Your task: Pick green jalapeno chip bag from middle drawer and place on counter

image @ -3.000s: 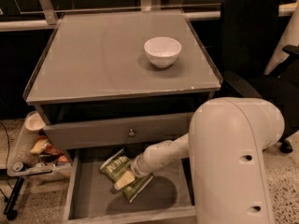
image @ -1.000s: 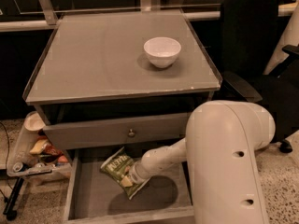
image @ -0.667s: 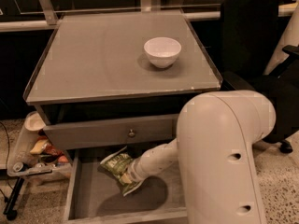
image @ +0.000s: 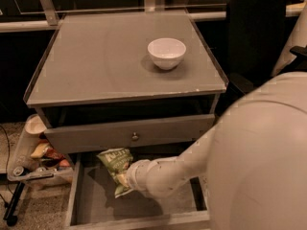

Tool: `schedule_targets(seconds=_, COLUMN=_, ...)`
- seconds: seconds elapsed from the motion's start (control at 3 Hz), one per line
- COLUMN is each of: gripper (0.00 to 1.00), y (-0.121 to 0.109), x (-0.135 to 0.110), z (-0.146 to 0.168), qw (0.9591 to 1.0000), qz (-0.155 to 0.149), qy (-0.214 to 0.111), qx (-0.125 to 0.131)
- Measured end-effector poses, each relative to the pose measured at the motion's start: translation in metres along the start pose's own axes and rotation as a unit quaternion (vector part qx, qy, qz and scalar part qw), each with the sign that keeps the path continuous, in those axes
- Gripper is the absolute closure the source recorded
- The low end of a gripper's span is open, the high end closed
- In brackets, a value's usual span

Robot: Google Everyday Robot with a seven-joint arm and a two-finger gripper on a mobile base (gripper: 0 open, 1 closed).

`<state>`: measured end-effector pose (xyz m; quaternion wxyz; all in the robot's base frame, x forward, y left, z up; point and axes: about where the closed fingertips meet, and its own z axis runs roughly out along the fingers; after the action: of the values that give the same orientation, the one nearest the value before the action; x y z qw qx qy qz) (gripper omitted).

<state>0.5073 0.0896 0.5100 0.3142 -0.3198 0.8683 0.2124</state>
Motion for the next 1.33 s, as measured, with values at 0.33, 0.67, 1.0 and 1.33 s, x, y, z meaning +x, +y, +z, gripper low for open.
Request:
schedule_targets(seconds=0.33, gripper=1.0, y=0.017, x=-0.015, z=-0.027, qw=0.9992, qz=-0.005, qy=-0.038, qx=0.007)
schedule_targets(seconds=0.67, gripper=1.0, y=0.018, x=-0.017, z=-0.029, qw=0.9995, qz=-0.009, qy=-0.031, qx=0.004)
schedule_targets(seconds=1.0, gripper=1.0, y=0.035, x=-0.004, z=-0.052, qw=1.0, qz=-0.007, qy=-0.003, qx=0.003)
schedule_targets(seconds=1.33, gripper=1.0, y=0.047, x=0.019, z=-0.093, qw=0.9991, qz=-0.026, qy=0.024, qx=0.023)
